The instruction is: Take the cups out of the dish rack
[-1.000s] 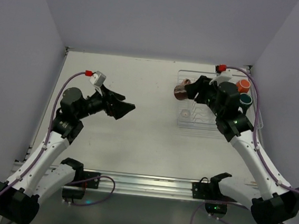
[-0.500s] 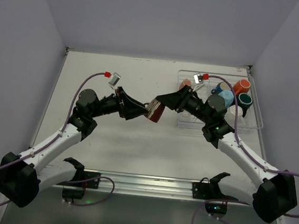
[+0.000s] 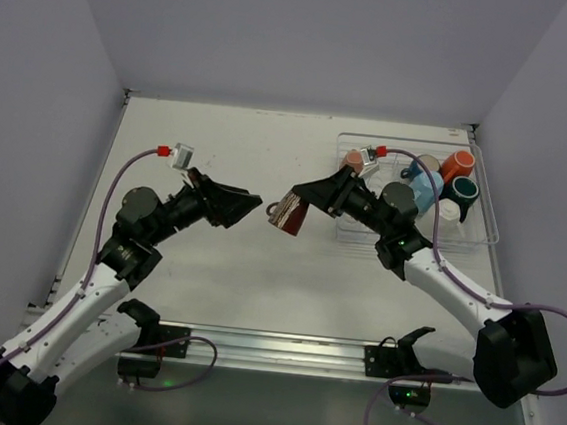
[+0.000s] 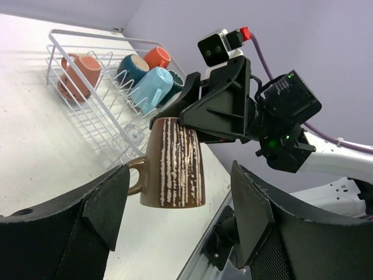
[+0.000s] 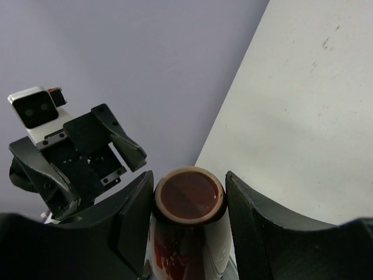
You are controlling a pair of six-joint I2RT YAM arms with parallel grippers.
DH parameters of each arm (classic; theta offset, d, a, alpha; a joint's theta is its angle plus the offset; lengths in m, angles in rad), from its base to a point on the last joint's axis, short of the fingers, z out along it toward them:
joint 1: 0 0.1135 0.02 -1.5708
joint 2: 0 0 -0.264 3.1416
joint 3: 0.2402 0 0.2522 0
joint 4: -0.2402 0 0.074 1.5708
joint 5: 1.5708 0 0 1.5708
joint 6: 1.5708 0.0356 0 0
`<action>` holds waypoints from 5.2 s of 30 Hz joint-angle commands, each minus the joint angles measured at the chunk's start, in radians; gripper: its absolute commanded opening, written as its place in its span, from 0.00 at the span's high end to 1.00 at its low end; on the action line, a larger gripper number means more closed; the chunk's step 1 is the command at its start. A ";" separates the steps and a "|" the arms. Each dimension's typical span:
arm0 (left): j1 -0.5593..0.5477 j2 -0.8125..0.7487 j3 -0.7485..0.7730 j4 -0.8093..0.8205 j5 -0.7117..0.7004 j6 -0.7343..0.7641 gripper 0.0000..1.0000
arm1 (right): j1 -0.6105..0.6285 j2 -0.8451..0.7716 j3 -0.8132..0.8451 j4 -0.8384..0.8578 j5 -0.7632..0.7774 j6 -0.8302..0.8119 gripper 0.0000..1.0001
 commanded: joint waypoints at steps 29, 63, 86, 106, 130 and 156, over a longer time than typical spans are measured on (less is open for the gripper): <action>-0.217 0.213 -0.168 0.463 -0.188 -0.237 0.42 | 0.047 0.081 -0.061 0.206 0.197 0.099 0.79; 0.273 0.952 0.883 -1.129 -0.423 0.615 0.98 | 0.099 -0.242 -0.040 -0.510 0.289 -0.434 0.03; 0.277 1.092 0.932 -1.141 -0.508 0.633 0.44 | 0.097 -0.224 -0.012 -0.535 0.326 -0.464 0.02; 0.250 0.444 0.543 -0.484 0.053 0.469 0.14 | -0.107 0.095 0.367 -0.757 0.688 -0.651 0.26; 0.003 0.068 0.226 -0.528 -0.115 0.601 0.00 | -0.159 0.727 0.885 -0.902 0.913 -0.740 0.38; -0.003 0.109 0.222 -0.457 -0.078 0.538 0.00 | -0.174 0.603 0.881 -0.810 0.881 -0.791 0.78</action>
